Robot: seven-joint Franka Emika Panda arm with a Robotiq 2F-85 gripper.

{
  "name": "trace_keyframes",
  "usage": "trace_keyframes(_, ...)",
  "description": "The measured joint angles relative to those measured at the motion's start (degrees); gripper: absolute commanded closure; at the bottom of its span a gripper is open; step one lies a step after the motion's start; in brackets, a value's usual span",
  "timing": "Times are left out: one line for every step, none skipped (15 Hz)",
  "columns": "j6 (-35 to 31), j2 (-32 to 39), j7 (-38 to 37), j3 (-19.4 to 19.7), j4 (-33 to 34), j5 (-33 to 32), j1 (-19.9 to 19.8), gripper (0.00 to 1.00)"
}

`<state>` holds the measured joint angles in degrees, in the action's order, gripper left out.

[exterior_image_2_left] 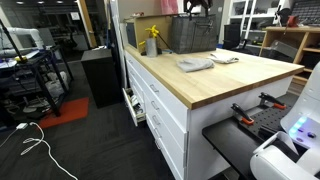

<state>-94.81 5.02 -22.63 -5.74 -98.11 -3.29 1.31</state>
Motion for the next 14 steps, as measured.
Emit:
trace_keyframes(0.46, 1.35, 0.69, 0.09, 0.95, 0.21, 0.07, 0.00)
trace_keyframes(1.18, 2.75, 1.86, 0.14, 1.85, 0.48, 0.22, 0.00)
trace_keyframes(1.97, 3.75, 3.67, 0.16, 2.66, 0.86, 0.43, 0.00)
trace_keyframes(2.64, 4.27, 5.74, 0.15, 3.33, 1.14, 0.75, 0.00)
trace_keyframes(3.30, 4.36, 6.97, 0.15, 3.95, 1.26, 1.09, 0.00)
trace_keyframes(3.85, 4.30, 7.55, 0.15, 4.46, 1.28, 1.42, 0.00)
trace_keyframes(4.09, 4.23, 7.68, 0.15, 4.77, 1.29, 1.62, 0.00)
trace_keyframes(4.14, 4.23, 7.72, 0.15, 4.95, 1.29, 1.67, 0.00)
trace_keyframes(4.16, 4.23, 7.74, 0.15, 5.01, 1.29, 1.67, 0.00)
trace_keyframes(4.17, 4.23, 7.74, 0.15, 5.02, 1.29, 1.66, 0.00)
trace_keyframes(4.18, 4.23, 7.75, 0.15, 5.02, 1.29, 1.66, 0.00)
trace_keyframes(4.19, 4.23, 7.75, 0.15, 5.02, 1.29, 1.67, 0.00)
trace_keyframes(4.19, 4.23, 7.75, 0.15, 5.03, 1.29, 1.67, 0.00)
trace_keyframes(4.20, 4.23, 7.75, 0.15, 5.03, 1.29, 1.66, 0.00)
